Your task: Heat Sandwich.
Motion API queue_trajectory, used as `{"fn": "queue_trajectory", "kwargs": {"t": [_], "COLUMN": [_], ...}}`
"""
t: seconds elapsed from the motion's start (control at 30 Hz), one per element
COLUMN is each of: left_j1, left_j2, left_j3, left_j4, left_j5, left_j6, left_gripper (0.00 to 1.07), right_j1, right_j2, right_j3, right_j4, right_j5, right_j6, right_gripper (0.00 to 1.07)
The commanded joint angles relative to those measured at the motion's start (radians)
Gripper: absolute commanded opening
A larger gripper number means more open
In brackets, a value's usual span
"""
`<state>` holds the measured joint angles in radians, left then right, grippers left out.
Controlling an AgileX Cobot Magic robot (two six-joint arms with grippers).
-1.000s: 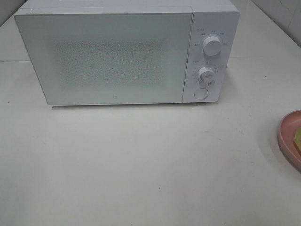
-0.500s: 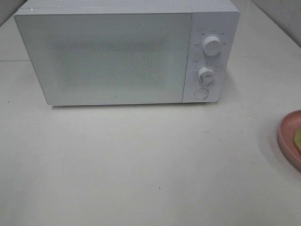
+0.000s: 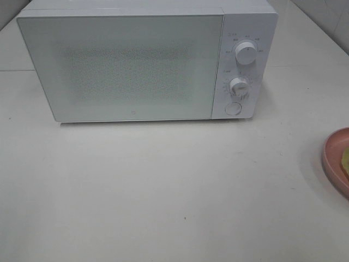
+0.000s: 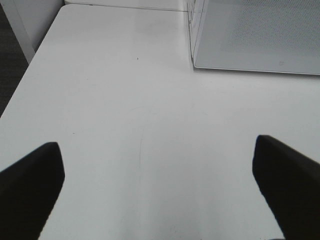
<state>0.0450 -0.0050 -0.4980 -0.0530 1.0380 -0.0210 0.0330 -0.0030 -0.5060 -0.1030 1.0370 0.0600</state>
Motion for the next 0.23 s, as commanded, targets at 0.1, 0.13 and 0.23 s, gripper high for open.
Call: {"fn": "queue_trajectory", "kwargs": {"t": [0.1, 0.13, 0.23], "left_j1": [0.002, 0.002, 0.002], "left_j2": [-0.027, -0.027, -0.027], "left_j3": [0.004, 0.004, 0.004], "left_j4": [-0.006, -0.006, -0.006], "left_j5": [-0.004, -0.004, -0.004], "left_j6": [-0.001, -0.001, -0.001], "left_gripper": [0.98, 0.98, 0.98], "right_j1": [-0.006, -0.006, -0.006], "right_j2": [-0.028, -0.028, -0.028], "right_j3": [0.0, 0.0, 0.0], "right_j4": [-0.005, -0.005, -0.005], "right_j5": [-0.012, -0.012, -0.012], "right_j6": [-0.01, -0.01, -0.01], "right_gripper": [0.59, 0.59, 0.59]}}
